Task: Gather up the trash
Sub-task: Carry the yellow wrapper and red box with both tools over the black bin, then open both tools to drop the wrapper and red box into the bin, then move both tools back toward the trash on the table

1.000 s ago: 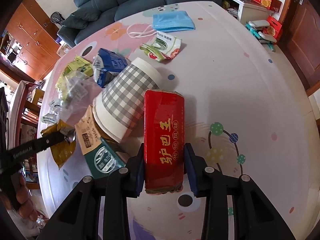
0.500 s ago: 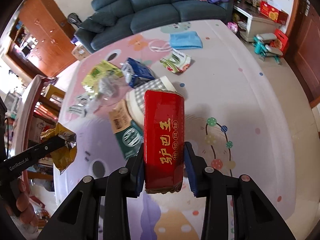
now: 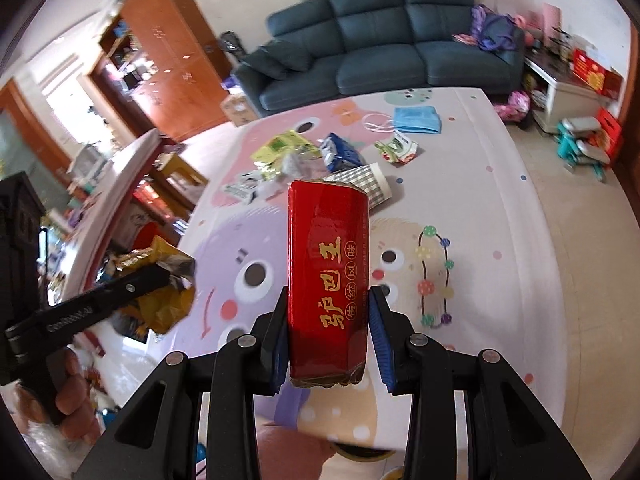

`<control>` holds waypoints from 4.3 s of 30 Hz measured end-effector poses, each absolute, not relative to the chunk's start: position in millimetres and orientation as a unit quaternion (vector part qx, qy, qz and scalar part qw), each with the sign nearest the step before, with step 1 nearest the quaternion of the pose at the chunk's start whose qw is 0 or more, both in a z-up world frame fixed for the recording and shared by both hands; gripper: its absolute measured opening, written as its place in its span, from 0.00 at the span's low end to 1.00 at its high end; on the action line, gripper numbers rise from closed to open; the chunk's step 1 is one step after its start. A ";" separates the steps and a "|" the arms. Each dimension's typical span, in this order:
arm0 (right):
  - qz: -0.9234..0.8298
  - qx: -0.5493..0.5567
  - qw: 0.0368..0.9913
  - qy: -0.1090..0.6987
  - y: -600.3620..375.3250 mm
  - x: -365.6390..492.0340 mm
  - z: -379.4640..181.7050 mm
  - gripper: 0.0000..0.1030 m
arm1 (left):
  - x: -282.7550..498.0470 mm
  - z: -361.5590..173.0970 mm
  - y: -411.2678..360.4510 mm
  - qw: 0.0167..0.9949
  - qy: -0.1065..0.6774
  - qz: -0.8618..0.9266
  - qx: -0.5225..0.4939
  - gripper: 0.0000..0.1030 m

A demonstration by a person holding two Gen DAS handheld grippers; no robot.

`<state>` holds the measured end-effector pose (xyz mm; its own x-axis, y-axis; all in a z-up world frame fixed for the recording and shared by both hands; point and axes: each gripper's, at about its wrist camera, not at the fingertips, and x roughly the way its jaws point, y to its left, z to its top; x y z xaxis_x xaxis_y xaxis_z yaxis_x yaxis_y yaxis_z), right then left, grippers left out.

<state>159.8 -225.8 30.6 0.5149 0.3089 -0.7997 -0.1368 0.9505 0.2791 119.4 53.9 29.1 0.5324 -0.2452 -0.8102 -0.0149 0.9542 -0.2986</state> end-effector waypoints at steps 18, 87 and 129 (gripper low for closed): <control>0.243 0.094 0.828 0.496 -252.5 -8.5 21.3 0.34 | -56.4 23.5 3.9 0.858 0.500 -0.013 -0.115 0.16; 0.049 0.188 0.734 0.651 -222.0 -63.6 -334.6 0.48 | -65.8 -271.9 26.4 0.775 0.629 -0.041 -0.044 0.77; 0.032 0.135 0.890 0.433 -227.0 -103.8 72.4 0.66 | -59.3 85.9 44.9 0.890 0.435 -0.130 -0.044 0.84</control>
<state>-103.8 -227.0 72.4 0.6222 0.1752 -0.7630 0.0597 0.9612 0.2693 -59.3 44.9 85.9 0.5883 -0.2691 -0.7625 0.1930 0.9625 -0.1907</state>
